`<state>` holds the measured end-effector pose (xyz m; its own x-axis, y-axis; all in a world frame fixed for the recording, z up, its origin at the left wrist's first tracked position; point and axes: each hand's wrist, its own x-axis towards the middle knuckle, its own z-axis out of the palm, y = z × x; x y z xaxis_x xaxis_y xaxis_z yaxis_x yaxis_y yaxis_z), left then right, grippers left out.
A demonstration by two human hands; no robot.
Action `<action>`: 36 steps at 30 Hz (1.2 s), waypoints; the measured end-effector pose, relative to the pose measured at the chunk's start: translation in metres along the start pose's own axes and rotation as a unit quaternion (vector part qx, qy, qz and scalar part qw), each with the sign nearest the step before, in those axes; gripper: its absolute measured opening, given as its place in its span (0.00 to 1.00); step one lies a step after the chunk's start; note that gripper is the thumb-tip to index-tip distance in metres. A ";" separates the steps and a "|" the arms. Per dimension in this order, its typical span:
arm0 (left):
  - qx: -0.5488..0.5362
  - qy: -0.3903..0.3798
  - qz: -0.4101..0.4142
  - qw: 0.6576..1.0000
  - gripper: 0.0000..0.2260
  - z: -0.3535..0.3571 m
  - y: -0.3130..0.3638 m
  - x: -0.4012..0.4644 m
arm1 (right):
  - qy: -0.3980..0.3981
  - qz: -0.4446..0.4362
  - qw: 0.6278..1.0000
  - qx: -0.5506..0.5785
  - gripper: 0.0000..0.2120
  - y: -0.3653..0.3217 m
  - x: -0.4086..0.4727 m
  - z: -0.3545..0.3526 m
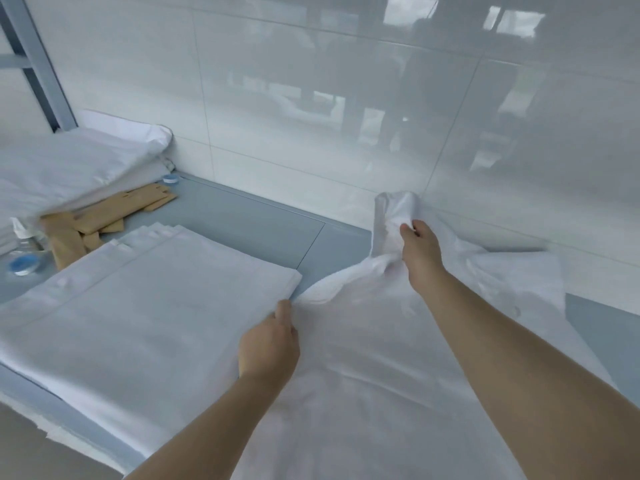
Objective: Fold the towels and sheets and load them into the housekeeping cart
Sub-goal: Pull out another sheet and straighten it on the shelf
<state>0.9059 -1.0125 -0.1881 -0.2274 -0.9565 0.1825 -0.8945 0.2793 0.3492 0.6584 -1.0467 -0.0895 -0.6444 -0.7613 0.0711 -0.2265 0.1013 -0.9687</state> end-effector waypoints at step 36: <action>0.068 -0.263 0.304 0.913 0.37 0.055 0.172 -0.159 | -0.101 -0.009 0.752 -0.651 0.35 0.129 -0.212 -0.201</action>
<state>0.7667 -0.8171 -0.2072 -0.8194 -0.5460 -0.1747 -0.5727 0.7931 0.2073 0.6187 -0.7432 -0.1814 -0.5391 -0.8380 -0.0840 -0.8415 0.5317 0.0959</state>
